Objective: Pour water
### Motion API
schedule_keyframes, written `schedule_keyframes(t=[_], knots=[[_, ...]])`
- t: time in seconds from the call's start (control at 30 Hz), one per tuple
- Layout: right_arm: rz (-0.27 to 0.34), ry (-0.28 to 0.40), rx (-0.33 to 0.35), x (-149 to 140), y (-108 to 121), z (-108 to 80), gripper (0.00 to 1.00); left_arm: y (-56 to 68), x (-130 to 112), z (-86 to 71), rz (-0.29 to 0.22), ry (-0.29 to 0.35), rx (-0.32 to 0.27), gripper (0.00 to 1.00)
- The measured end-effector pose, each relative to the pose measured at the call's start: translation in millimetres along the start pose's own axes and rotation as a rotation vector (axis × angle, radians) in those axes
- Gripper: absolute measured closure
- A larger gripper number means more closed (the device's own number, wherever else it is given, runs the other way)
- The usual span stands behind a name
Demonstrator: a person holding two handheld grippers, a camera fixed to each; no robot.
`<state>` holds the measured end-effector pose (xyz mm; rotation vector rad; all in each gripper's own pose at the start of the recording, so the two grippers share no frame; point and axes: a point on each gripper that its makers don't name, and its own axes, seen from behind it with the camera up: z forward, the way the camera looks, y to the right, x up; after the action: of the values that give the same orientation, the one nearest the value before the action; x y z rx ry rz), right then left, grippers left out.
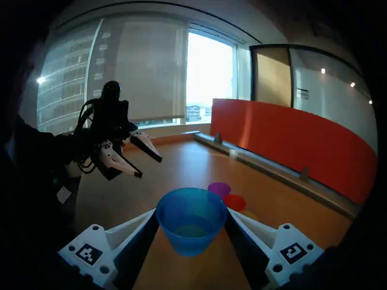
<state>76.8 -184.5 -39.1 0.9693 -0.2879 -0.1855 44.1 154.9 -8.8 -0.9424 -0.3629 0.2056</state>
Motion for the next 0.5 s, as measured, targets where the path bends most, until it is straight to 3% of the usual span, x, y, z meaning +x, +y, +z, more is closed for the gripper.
schedule_keyframes(t=[0.5], knots=[[0.007, 0.143, -0.006, 37, -2, -8.6, 0.08, 1.4, 1, 2.8, -0.007, 0.005, -0.009, 0.01]])
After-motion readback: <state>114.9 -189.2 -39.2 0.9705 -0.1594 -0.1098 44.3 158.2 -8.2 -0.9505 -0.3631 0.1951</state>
